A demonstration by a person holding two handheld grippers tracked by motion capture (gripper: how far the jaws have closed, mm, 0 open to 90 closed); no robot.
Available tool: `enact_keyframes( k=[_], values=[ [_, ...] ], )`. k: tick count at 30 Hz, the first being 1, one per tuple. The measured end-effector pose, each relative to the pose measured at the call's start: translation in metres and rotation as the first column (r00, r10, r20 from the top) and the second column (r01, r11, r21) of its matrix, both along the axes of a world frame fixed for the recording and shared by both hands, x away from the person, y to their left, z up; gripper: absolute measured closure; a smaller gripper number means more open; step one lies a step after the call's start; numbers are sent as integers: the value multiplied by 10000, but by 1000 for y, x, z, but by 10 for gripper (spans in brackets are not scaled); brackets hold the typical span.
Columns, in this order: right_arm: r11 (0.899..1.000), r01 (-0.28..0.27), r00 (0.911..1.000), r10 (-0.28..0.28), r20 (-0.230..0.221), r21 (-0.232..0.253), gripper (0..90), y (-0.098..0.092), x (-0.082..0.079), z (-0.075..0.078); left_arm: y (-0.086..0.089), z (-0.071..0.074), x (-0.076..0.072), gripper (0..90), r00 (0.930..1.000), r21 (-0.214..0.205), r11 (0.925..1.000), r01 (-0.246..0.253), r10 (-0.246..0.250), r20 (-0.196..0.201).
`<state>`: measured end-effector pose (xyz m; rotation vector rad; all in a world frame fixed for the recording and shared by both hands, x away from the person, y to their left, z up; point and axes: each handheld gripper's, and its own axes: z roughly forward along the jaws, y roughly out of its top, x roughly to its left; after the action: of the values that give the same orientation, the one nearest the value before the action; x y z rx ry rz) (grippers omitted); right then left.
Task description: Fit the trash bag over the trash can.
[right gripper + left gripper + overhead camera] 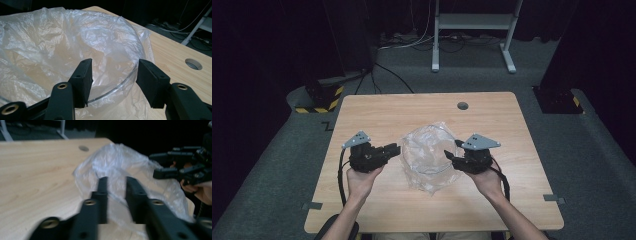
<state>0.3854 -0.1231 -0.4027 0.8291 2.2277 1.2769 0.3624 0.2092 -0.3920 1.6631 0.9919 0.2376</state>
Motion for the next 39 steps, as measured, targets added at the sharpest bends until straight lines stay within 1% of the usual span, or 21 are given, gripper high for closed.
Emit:
enact_keyframes(
  k=[1,2,3,5,7,10,13,14,17,19,21,22,23,25,26,27,29,30,36,38,39],
  values=[
    [10000,7,10000,-6,20,-18,461,0,0,0,-4,1,0,525,10000,144,9999,0,-1,87],
    [10000,20,10000,-20,42,-40,461,0,-1,0,-8,1,0,476,9999,357,9994,-25,20,141],
    [10000,19,10000,-18,72,-86,460,1,-1,0,-13,1,0,439,9999,686,9976,-20,9,162],
    [9998,39,9998,-36,176,-184,459,1,-2,0,-22,1,-1,398,9997,1245,9922,72,-101,221],
    [9996,35,9996,-28,271,-271,457,2,-3,1,-28,2,-4,398,9993,1670,9857,209,-256,265],
    [9995,15,9994,-5,333,-318,458,2,-4,1,-31,5,-10,456,9986,2096,9771,366,-435,285],
    [9996,21,9995,-12,306,-299,459,2,-5,1,-32,6,-15,531,9990,2503,9678,272,-354,281],
    [9996,24,9995,-15,306,-296,459,2,-5,1,-31,7,-16,574,9988,2626,9646,258,-360,343],
    [9996,36,9995,-27,306,-290,459,2,-5,1,-29,8,-18,715,9981,2810,9591,323,-456,408],
    [9996,42,9995,-34,308,-287,459,2,-5,1,-30,9,-21,791,9973,3146,9487,325,-515,525],
    [9996,43,9995,-34,312,-281,459,2,-5,1,-30,10,-23,866,9966,3379,9406,331,-564,593],
    [9996,41,9995,-31,329,-292,460,2,-5,1,-31,10,-23,894,9968,3467,9374,317,-553,583],
    [9996,45,9994,-35,336,-295,460,2,-5,1,-32,9,-23,900,9967,3571,9334,360,-597,557],
    [9996,55,9994,-45,335,-292,460,2,-6,1,-31,9,-23,900,9970,3640,9304,428,-631,438],
    [9996,46,9994,-36,341,-295,460,2,-6,1,-30,9,-23,900,9971,3670,9292,433,-631,421],
    [9995,41,9994,-31,342,-306,460,2,-6,1,-30,8,-23,900,9974,3652,9298,463,-635,351],
    [9995,36,9994,-25,351,-311,459,2,-6,1,-28,7,-23,900,9971,3752,9253,552,-706,275],
    [9995,40,9994,-29,343,-305,459,2,-6,1,-27,7,-24,900,9973,3737,9257,582,-709,203],
    [9996,41,9993,-30,366,-296,459,1,-6,1,-22,2,-24,900,9955,3864,9176,934,-917,-228],
    [9996,48,9994,-38,354,-283,459,1,-6,1,-22,1,-23,900,9948,3887,9159,1005,-985,-251],
    [9996,44,9994,-33,355,-286,459,1,-6,2,-22,1,-23,900,9951,3880,9167,959,-981,-141]
  ],
)
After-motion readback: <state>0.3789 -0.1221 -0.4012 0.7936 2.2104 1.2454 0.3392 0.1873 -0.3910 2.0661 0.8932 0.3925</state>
